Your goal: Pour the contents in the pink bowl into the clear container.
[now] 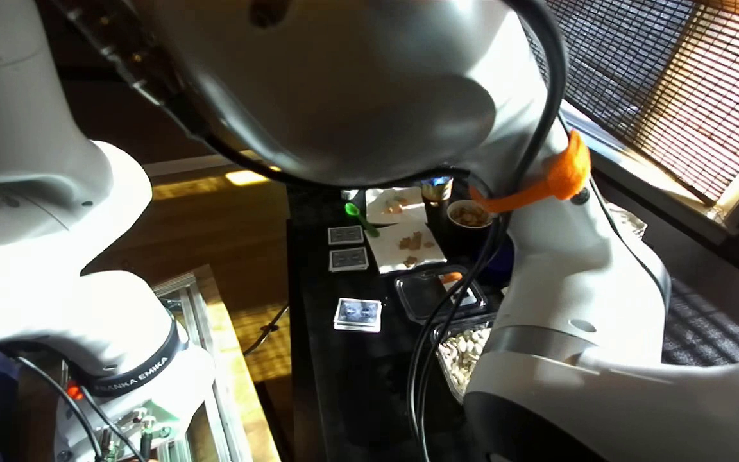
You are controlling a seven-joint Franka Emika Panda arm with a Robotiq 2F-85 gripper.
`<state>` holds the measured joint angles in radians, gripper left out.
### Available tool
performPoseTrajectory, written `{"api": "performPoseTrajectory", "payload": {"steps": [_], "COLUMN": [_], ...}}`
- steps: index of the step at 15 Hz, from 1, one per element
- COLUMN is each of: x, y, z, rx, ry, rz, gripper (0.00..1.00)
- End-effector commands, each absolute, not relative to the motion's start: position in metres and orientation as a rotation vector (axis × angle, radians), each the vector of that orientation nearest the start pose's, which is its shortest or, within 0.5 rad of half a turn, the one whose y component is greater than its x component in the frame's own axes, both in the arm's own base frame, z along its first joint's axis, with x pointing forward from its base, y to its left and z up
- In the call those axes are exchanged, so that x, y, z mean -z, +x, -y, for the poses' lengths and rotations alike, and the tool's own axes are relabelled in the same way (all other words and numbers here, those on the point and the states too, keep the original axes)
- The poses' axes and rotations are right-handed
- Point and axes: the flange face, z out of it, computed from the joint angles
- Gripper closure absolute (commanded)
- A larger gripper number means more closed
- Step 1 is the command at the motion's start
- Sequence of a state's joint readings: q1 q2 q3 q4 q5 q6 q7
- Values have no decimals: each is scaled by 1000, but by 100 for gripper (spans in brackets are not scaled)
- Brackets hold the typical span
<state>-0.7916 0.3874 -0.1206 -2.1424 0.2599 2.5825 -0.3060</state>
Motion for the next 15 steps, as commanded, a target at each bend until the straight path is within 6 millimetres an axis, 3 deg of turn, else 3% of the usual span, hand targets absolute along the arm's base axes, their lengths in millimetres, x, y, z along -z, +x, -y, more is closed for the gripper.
{"api": "performPoseTrajectory", "payload": {"steps": [1,12,13,15], "x": [-244,-284,-272,-278], "y": [341,332,340,338], "z": [443,382,400,390], "rx": [146,254,205,225], "ry": [-2816,-2821,-2823,-2827], "rz": [-1268,-1276,-1266,-1256], "gripper": [99,99,96,96]}}
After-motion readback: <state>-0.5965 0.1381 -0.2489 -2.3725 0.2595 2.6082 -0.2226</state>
